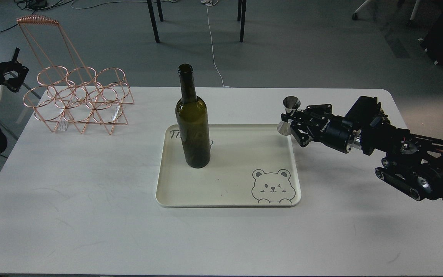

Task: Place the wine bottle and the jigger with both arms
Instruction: 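Lift the jigger off the tray and carry it away from the bottle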

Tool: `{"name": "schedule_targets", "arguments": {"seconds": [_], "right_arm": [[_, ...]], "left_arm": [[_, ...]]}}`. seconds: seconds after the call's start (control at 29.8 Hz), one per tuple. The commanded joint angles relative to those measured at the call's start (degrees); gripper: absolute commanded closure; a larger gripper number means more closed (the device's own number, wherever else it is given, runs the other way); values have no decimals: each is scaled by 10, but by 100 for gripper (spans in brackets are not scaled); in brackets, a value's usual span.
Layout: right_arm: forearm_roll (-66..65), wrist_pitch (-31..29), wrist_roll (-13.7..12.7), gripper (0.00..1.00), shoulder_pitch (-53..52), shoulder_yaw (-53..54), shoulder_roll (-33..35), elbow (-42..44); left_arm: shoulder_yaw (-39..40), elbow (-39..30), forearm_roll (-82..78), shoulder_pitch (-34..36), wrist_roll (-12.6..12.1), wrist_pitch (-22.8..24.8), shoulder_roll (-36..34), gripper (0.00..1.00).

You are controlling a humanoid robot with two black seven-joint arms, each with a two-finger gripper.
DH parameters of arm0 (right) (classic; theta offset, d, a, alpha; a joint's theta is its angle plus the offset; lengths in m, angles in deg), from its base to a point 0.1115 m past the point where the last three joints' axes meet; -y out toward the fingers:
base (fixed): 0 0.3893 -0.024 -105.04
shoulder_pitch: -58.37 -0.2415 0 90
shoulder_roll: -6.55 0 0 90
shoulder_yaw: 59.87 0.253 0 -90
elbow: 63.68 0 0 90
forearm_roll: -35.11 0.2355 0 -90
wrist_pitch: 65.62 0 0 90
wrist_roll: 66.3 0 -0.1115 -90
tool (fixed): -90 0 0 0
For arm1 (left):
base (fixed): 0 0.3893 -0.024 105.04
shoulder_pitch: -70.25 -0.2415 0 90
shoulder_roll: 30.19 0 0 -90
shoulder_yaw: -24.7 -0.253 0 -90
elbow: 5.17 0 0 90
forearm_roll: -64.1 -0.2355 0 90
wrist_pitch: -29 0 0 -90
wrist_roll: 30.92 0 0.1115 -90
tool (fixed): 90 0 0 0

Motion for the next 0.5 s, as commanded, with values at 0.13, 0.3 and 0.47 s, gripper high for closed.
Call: {"name": "schedule_targets", "arguments": {"seconds": [0.13, 0.3, 0.47], "right_arm": [[103, 13, 0, 97, 63, 26, 66, 14], [149, 13, 0, 96, 113, 26, 68, 53], [182, 13, 0, 95, 143, 25, 63, 66]], "left_arm": [[-1, -2, -1, 1, 0, 0, 0, 2], [-2, -4, -1, 1, 0, 0, 1, 2], [-2, -4, -2, 2, -1, 0, 2, 2]]}}
